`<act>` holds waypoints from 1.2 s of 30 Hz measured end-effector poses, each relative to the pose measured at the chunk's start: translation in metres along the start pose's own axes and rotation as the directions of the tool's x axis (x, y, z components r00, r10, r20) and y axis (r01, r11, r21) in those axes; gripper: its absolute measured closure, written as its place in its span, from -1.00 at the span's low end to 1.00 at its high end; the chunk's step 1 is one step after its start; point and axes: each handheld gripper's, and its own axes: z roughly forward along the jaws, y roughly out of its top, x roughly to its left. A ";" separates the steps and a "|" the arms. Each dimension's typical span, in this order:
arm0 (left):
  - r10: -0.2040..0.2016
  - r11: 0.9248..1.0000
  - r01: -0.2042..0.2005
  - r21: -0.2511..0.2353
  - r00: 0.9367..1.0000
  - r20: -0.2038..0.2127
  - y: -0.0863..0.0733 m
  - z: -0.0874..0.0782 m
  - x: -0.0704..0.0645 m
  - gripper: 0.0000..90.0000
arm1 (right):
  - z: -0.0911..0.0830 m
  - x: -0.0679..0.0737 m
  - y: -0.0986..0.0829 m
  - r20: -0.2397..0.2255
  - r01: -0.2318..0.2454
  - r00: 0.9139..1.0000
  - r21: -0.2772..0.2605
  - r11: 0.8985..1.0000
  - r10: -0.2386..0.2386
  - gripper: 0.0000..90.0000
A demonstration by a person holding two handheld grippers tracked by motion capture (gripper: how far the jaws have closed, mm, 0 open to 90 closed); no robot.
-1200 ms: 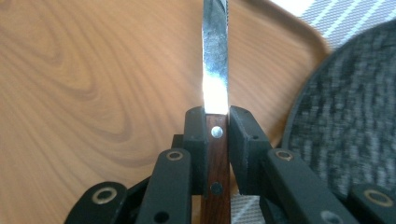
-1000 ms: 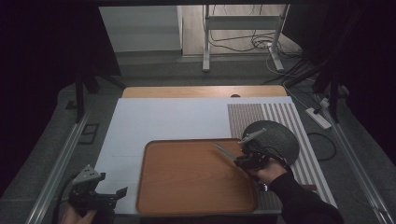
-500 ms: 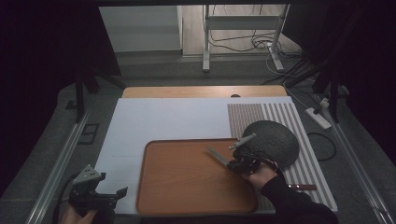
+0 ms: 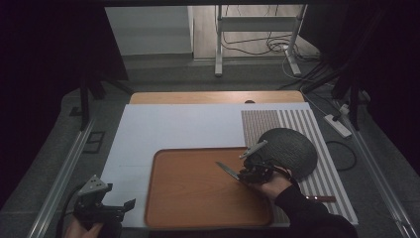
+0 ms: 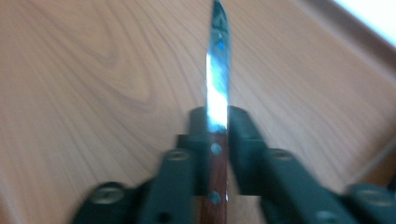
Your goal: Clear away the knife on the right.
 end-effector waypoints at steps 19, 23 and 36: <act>0.010 1.000 -0.010 0.003 1.000 -0.001 0.000 0.000 -0.001 -0.97 | 0.020 -0.010 0.000 0.004 0.027 1.000 0.075 0.997 -0.027 0.98; 0.012 1.000 -0.012 0.003 1.000 -0.001 0.000 0.000 -0.001 -0.97 | 0.014 -0.018 -0.007 0.019 -0.010 1.000 0.076 0.997 0.009 0.98; 0.012 1.000 -0.012 0.004 1.000 0.000 0.000 0.000 -0.001 -0.97 | 0.000 -0.039 -0.026 0.026 -0.108 0.994 0.088 0.990 0.107 0.98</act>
